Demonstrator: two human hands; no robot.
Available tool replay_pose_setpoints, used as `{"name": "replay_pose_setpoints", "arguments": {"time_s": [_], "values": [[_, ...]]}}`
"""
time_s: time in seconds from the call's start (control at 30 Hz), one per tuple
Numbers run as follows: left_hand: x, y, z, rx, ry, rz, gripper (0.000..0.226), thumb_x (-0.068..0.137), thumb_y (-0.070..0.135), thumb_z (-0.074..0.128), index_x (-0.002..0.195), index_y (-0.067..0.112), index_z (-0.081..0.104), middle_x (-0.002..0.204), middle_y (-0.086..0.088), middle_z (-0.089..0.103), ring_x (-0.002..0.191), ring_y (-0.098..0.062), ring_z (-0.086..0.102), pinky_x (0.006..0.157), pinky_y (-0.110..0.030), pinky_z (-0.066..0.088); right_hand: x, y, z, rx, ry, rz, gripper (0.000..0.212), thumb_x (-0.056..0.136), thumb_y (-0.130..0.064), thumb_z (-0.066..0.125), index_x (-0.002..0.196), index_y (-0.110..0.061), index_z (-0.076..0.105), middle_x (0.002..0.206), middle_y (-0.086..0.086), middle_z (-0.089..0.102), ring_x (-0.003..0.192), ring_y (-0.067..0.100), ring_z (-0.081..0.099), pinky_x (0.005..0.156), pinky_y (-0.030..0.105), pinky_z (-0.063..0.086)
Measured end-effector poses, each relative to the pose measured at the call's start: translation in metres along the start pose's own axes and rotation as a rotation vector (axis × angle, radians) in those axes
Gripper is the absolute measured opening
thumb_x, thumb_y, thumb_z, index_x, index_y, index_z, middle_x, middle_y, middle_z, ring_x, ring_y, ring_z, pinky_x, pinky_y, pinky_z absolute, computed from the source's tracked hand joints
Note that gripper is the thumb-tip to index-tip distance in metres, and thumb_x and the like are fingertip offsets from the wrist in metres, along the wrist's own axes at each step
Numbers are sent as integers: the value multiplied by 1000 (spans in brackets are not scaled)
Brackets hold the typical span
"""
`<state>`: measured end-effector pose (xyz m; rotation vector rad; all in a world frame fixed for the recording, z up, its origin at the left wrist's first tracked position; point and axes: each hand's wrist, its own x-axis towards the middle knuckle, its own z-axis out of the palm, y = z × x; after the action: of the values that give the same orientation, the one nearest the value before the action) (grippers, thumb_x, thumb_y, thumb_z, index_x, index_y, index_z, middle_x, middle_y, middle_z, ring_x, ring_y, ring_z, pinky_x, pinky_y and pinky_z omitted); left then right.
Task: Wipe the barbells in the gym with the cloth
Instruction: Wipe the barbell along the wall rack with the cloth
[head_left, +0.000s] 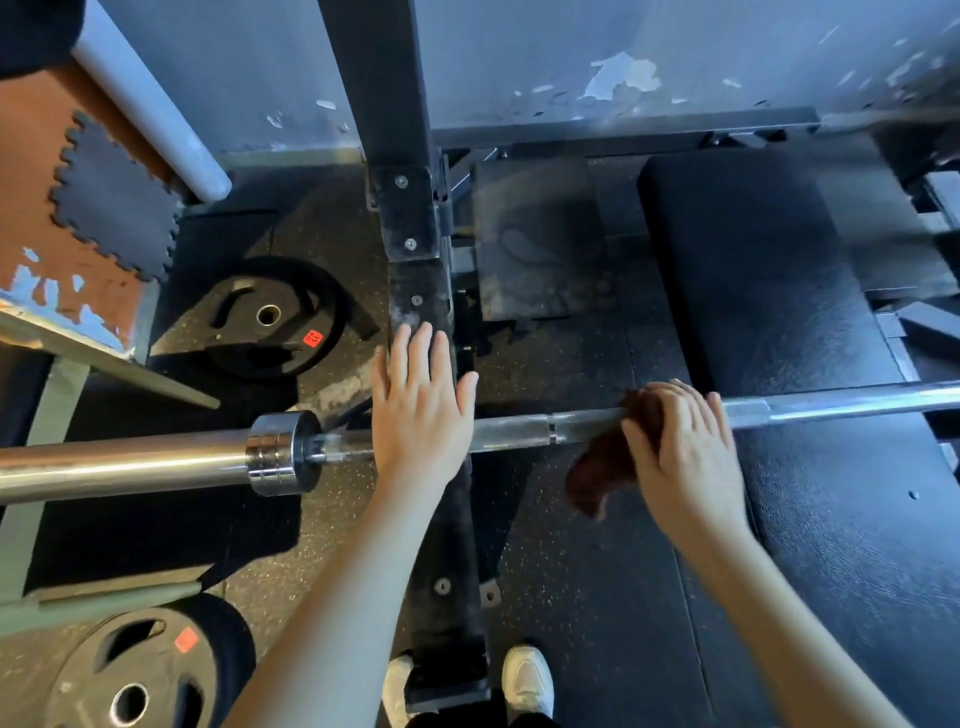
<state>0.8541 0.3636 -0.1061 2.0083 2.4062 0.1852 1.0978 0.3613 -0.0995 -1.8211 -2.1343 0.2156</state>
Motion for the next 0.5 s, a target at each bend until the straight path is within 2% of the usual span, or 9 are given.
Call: {"name": "replay_pose_setpoints", "arguments": {"time_s": [0.07,0.1,0.2,0.3,0.4,0.5], "values": [[10,-1,0,10,-1,1,64,99,44,21,138,2,50,145,-16,46,139,-33,35,115,-51,28,1,-29,12,41,4,66,37,92,-30,54,112,1,59,121,19,62,124,37,52,112,54,33],[15,-1,0,8,-1,-7,65,99,45,21,138,2,49,146,-16,45,140,-33,34,115,-50,27,1,-47,19,56,-11,39,37,90,-27,58,113,1,59,123,19,62,125,37,52,113,53,33],[28,1,1,-18,2,-48,66,99,45,19,138,1,48,146,-15,45,139,-33,34,115,-49,27,3,-70,26,49,-74,-179,38,88,-29,58,116,-3,62,127,13,62,125,31,54,113,43,30],[40,1,1,-42,20,-27,64,99,42,21,134,-1,52,141,-16,50,134,-33,40,112,-47,31,21,-37,16,-41,-128,-281,38,93,-37,52,117,-9,62,126,6,64,123,25,57,116,40,27],[46,-1,2,-90,42,10,58,99,39,25,128,0,57,131,-13,57,128,-31,45,109,-44,34,28,-3,6,-84,-48,-168,42,94,-40,43,115,-8,60,124,6,65,122,25,56,115,40,23],[44,-2,3,-126,22,91,52,99,37,27,123,5,62,125,-7,60,125,-28,48,106,-43,38,24,-22,15,25,61,59,34,94,-30,52,113,-3,59,123,13,63,125,32,51,113,48,31]]}}
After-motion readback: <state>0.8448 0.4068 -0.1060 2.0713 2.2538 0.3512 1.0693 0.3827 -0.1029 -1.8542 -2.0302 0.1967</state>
